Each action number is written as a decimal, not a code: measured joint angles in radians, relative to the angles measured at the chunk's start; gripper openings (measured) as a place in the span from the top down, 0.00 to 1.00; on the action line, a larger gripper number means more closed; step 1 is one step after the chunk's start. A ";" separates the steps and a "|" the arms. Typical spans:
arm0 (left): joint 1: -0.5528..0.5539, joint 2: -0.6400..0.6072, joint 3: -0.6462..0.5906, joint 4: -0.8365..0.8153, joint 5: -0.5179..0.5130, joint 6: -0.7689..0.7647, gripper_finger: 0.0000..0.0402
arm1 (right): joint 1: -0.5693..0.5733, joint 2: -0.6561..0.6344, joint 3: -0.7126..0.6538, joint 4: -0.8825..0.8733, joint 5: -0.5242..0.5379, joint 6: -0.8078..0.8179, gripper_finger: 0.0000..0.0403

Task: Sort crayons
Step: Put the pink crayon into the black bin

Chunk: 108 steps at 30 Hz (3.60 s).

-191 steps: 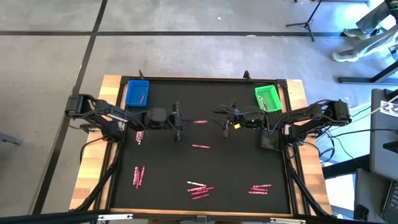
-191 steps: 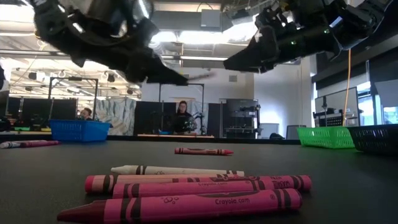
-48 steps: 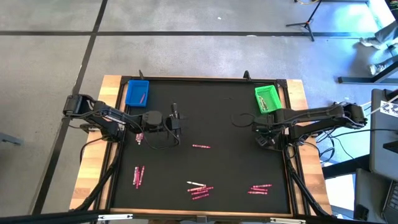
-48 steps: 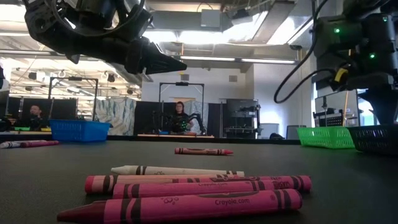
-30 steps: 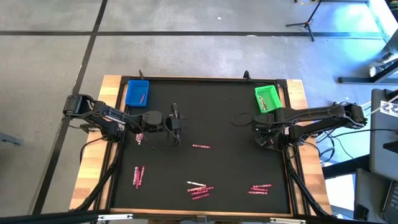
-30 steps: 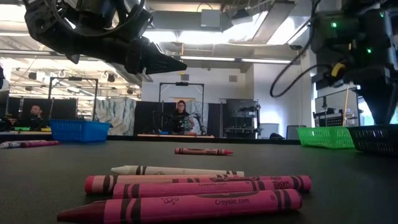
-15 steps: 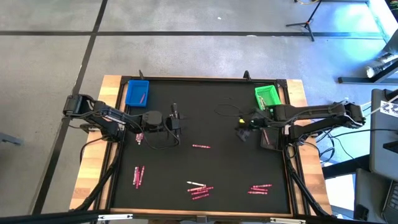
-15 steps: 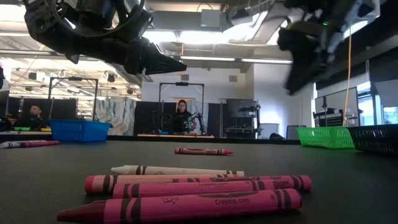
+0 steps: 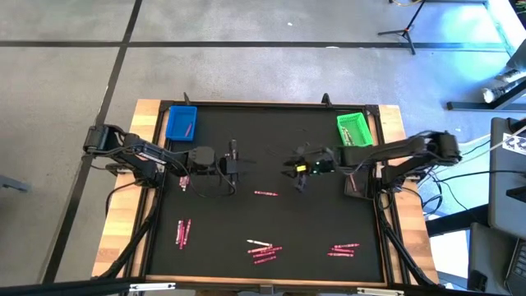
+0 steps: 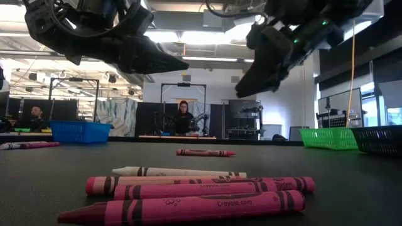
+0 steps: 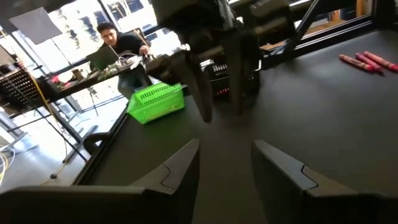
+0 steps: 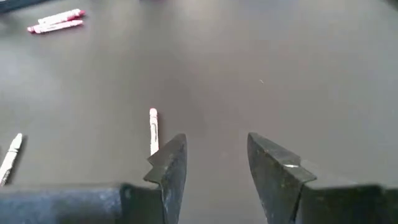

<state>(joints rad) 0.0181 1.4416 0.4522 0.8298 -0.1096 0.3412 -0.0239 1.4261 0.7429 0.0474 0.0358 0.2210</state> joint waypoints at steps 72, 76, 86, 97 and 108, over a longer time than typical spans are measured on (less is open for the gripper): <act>0.001 0.000 0.000 -0.015 -0.035 0.002 0.66 | 0.097 0.463 0.004 0.429 -0.019 -0.225 0.94; 0.001 0.000 0.000 -0.016 -0.036 0.002 0.66 | 0.097 0.401 0.003 0.331 -0.011 -0.225 0.96; 0.001 0.000 0.000 -0.022 -0.036 0.002 0.66 | 0.097 0.196 0.005 0.028 0.021 -0.186 0.95; 0.001 0.000 0.000 -0.028 -0.038 0.003 0.66 | 0.097 -0.081 0.005 -0.434 0.108 -0.022 0.95; 0.001 0.000 0.000 -0.028 -0.039 0.003 0.66 | 0.097 -0.360 0.005 -0.860 0.114 0.232 0.95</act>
<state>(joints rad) 0.0193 1.4417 0.4526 0.8018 -0.1482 0.3438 0.0727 1.0663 0.7479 -0.8122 0.1493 0.4533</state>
